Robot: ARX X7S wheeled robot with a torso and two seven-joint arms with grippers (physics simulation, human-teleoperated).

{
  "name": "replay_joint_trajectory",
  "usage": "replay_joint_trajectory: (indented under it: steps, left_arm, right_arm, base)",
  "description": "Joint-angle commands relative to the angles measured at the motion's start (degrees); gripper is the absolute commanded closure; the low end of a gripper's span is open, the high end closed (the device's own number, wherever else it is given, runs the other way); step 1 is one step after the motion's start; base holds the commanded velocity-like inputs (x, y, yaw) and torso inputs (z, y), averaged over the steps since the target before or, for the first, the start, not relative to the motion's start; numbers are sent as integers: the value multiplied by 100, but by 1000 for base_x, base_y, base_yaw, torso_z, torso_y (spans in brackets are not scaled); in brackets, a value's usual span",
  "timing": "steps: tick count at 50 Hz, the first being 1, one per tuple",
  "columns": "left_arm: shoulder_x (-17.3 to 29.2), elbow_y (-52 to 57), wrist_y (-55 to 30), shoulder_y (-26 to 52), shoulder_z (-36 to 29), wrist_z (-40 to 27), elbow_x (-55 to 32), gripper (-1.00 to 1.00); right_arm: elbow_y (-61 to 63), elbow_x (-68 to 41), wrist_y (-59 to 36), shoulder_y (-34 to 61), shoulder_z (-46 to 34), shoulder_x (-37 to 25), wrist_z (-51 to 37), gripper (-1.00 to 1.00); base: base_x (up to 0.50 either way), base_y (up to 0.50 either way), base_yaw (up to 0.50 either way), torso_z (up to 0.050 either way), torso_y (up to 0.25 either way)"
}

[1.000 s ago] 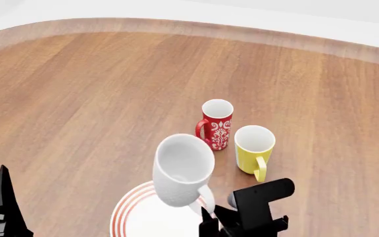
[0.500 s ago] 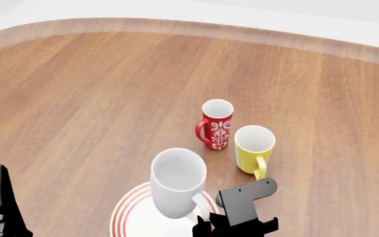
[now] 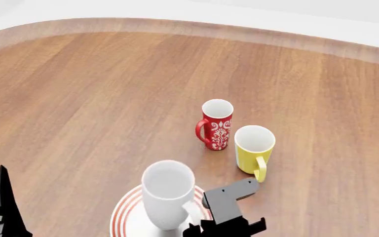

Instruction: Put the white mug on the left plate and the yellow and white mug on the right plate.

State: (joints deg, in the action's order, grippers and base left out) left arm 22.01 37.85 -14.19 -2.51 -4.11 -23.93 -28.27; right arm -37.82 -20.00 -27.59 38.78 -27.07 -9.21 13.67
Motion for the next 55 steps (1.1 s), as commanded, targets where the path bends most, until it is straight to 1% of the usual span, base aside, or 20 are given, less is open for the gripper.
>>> replay_joint_trajectory:
  steps: [1,35,36,42,46,49,50,52,53,55]
  left_arm:
    - [21,38,-6,-6,-2,-25,-32,-100]
    - [69,75,0,-13,-29,-94,-81,-100]
    - [69,70,2,-10,-29,-95,-82,-100]
    - [67,58,23,-14,-61,-96,-54,-100]
    - [76,69,27,-21,-54,-103,-67,-100]
    - [88,91,22,-27,-47,-113,-82,-100]
    - [88,98,24,-36,-52,-119,-74,-100]
    - [85,88,32,-36,-59,-122,-66,-100]
    - [82,98,30,-42,-84,-127,-41,-100]
    - [85,110,26,-42,-99,-130,-33,-100]
  right_arm:
    - [-540,108,142,243,-126,159,90,100]
    - [-932,176,327,312,-331,249,105,100]
    - [-930,180,332,312,-335,246,95,-100]
    - [-362,70,210,64,-263,64,3,-100]
    - [251,-24,24,-219,-221,-134,-91,-100]
    - [1155,-149,-213,-643,-184,-401,-211,-100]
    - [1675,-219,-336,-903,-152,-563,-298,-100]
    - [2012,-270,-408,-1075,-124,-674,-362,-100]
    - [2583,-383,-496,-1391,-32,-874,-458,-100]
    - [3256,-508,-581,-1764,81,-1110,-589,-100]
  base:
    - [0,0,0,0,0]
    - [0,0,0,0,0]
    - [0,0,0,0,0]
    - [0,0,0,0,0]
    - [0,0,0,0,0]
    - [0,0,0,0,0]
    - [0,0,0,0,0]
    - [0,0,0,0,0]
    - [0,0,0,0,0]
    - [0,0,0,0,0]
